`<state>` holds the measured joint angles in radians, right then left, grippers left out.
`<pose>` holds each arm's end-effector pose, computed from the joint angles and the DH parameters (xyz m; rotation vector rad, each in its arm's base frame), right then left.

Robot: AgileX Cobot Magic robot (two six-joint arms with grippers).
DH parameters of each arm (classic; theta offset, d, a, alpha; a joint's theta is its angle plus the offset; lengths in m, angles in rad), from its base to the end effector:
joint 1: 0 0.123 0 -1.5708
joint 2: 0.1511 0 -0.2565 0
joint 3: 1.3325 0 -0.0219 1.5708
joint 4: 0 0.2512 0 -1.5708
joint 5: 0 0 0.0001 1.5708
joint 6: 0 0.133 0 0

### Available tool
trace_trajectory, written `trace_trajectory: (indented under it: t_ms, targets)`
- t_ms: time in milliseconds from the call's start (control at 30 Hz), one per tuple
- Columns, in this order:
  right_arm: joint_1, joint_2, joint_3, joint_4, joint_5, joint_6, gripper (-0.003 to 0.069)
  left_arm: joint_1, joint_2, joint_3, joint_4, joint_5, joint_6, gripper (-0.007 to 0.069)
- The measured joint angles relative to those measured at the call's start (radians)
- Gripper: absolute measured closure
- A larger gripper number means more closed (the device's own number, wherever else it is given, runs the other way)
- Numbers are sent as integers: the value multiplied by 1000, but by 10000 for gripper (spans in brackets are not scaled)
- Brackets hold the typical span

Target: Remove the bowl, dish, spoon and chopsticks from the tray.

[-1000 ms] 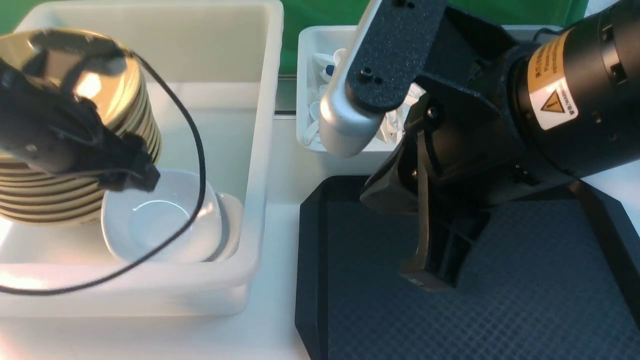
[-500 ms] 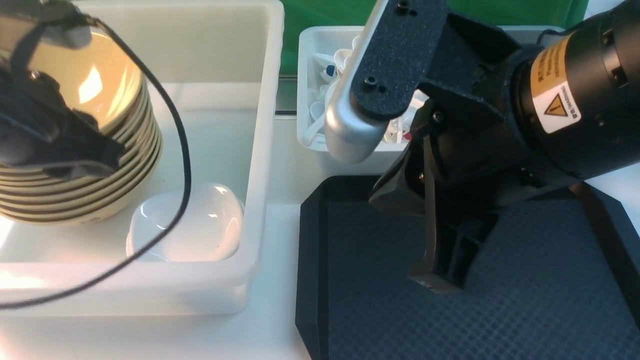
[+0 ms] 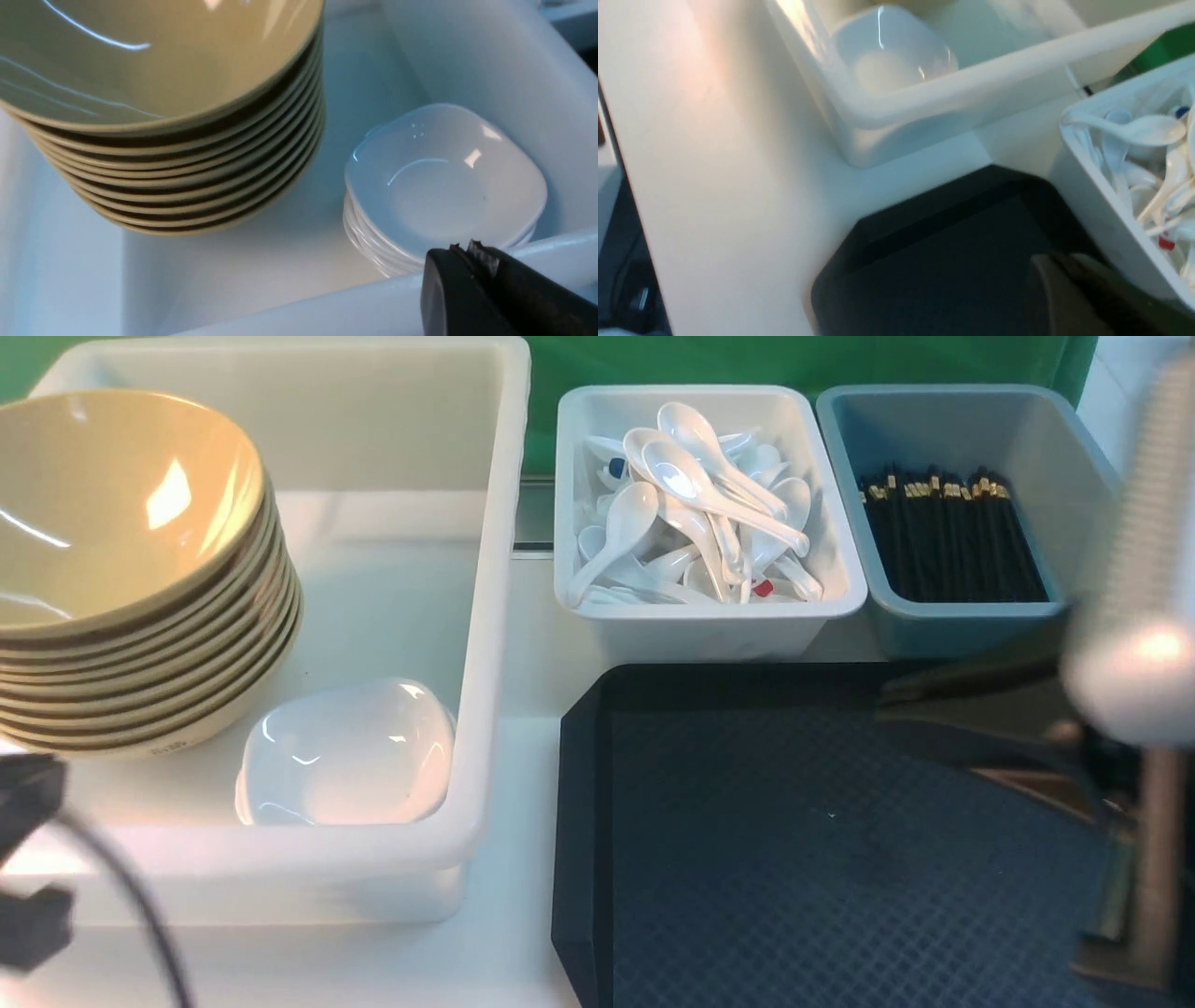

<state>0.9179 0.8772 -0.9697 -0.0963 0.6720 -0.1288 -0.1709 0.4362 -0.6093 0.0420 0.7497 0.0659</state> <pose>0.1448 0.1762 0.3465 -1.0757 1.7820 0.3777 0.1395 -0.0202 0.2884 0.2571 2.0435 -0.0165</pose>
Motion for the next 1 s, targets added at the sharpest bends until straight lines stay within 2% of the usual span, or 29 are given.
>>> trace_trajectory:
  t_ms: [100, 233, 267, 333, 1000]
  targets:
    - [0, -84, 80, 1, -129, 0, 601, 0, -106, 50, 23, -27, -28, 636]
    - [0, -205, 232, 3, -438, 0, 599, 0, -213, 98, 33, -35, -52, 636]
    - [0, -207, 237, 3, -451, 0, 599, 0, -214, 98, 33, -35, -52, 636]
    - [0, -221, 283, 3, -587, 0, 596, 0, -223, 98, 33, -43, -52, 636]
    - [0, -221, 297, 3, -565, 1, 580, 0, -223, 105, 33, -42, -56, 636]
